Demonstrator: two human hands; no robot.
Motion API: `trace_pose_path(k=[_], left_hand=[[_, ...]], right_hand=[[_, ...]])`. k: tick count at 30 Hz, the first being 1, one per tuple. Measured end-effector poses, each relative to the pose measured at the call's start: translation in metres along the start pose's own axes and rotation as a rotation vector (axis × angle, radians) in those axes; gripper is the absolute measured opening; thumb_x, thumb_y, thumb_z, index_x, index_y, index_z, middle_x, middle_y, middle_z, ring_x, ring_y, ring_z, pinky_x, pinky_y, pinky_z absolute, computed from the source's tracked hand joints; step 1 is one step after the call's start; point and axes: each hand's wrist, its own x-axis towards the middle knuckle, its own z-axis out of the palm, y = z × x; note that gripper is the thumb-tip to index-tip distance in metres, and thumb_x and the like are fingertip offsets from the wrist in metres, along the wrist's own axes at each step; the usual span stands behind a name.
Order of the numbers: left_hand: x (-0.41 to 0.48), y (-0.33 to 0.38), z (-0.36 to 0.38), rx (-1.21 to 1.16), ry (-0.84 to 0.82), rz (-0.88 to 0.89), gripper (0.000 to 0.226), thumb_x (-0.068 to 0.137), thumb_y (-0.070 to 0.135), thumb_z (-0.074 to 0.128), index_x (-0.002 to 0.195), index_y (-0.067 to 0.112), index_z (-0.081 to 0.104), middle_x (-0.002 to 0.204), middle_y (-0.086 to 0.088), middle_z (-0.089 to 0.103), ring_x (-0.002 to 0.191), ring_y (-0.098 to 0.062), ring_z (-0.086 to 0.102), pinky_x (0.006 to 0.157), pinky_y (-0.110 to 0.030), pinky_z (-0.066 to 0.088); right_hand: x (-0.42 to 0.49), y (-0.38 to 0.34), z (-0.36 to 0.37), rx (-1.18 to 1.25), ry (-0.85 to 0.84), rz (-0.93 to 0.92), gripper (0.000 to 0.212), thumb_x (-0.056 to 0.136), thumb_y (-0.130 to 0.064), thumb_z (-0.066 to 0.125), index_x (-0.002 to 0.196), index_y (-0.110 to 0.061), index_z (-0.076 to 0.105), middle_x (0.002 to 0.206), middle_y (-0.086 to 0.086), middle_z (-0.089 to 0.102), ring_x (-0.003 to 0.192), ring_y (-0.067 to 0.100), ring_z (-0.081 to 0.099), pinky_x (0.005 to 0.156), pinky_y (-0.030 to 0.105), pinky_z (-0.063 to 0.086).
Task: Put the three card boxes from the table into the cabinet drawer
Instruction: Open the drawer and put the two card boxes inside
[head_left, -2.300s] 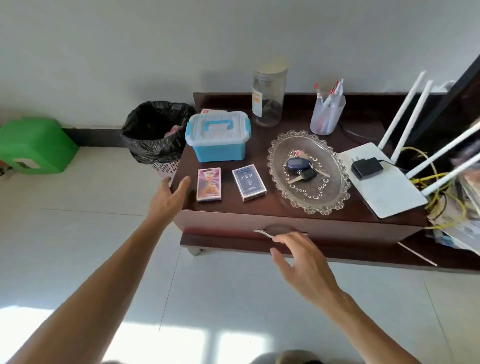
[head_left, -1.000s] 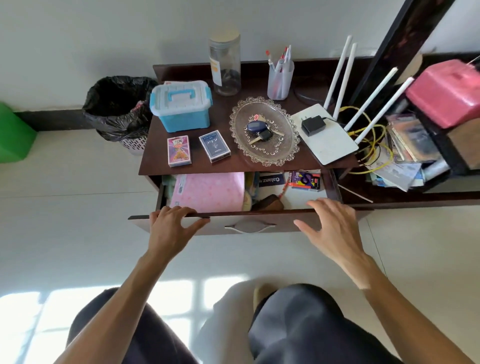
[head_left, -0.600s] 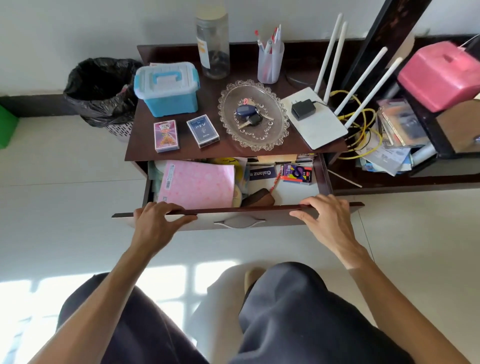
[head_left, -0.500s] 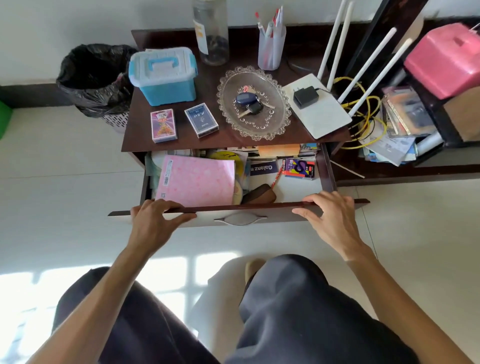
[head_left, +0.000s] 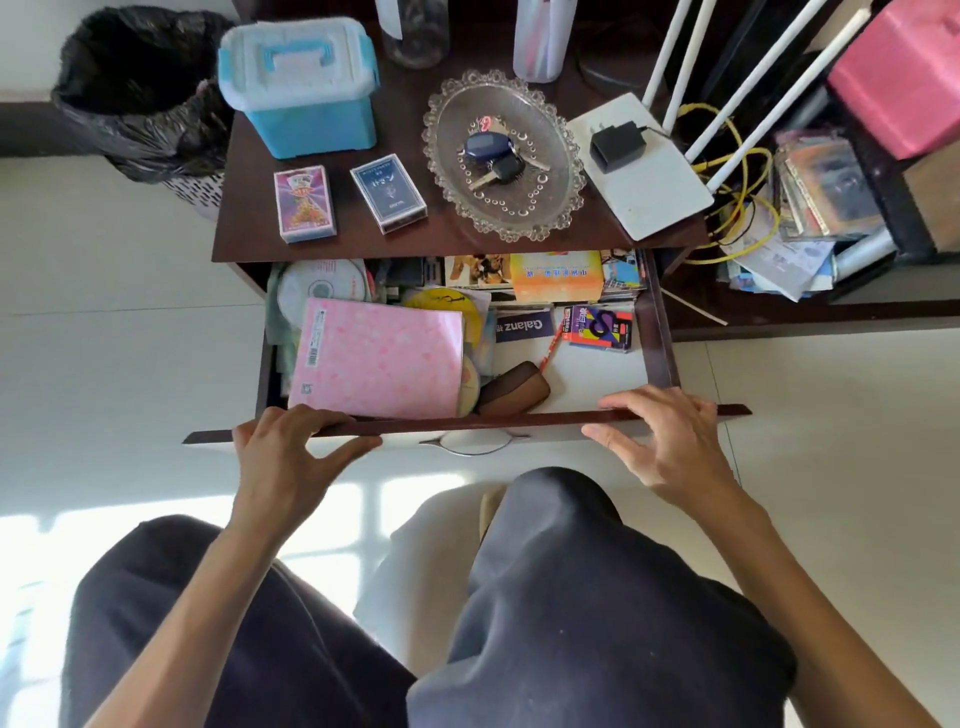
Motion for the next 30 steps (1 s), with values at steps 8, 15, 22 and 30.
trace_pose_path(k=[8,15,22,30], left_hand=[[-0.003,0.002,-0.002,0.022,-0.005,0.028,0.055,0.074,0.081,0.048,0.096,0.036,0.071,0.1,0.016,0.072,0.09,-0.016,0.055,0.08,-0.035,0.028],[-0.004,-0.002,0.003,0.032,0.044,-0.004,0.054,0.074,0.084,0.047,0.091,0.038,0.07,0.092,0.022,0.068,0.086,-0.009,0.051,0.079,-0.031,0.026],[-0.005,0.0,0.005,-0.004,0.094,-0.009,0.052,0.073,0.083,0.052,0.09,0.038,0.07,0.089,0.023,0.066,0.085,-0.007,0.051,0.083,-0.028,0.029],[-0.005,0.0,0.005,0.001,0.118,-0.017,0.051,0.073,0.083,0.053,0.089,0.037,0.07,0.089,0.024,0.067,0.086,-0.007,0.053,0.083,-0.027,0.03]], right_hand=[[0.106,-0.11,-0.022,0.176,-0.058,-0.324,0.045,0.09,-0.05,0.066,0.131,-0.034,0.061,0.118,-0.015,0.061,0.108,0.006,0.06,0.091,0.034,0.053],[0.223,-0.202,-0.015,-0.175,-0.116,-0.543,0.068,0.082,-0.026,0.068,0.146,-0.02,0.049,0.144,0.005,0.05,0.13,0.026,0.048,0.102,0.041,0.044],[0.299,-0.248,-0.009,-0.509,-0.373,-0.469,0.11,0.073,-0.036,0.084,0.161,-0.023,0.02,0.166,0.004,0.028,0.15,0.03,0.028,0.117,0.051,0.03],[0.295,-0.254,-0.002,-0.514,-0.326,-0.473,0.104,0.066,-0.038,0.088,0.153,-0.024,0.035,0.142,0.01,0.052,0.13,0.034,0.049,0.107,0.052,0.036]])
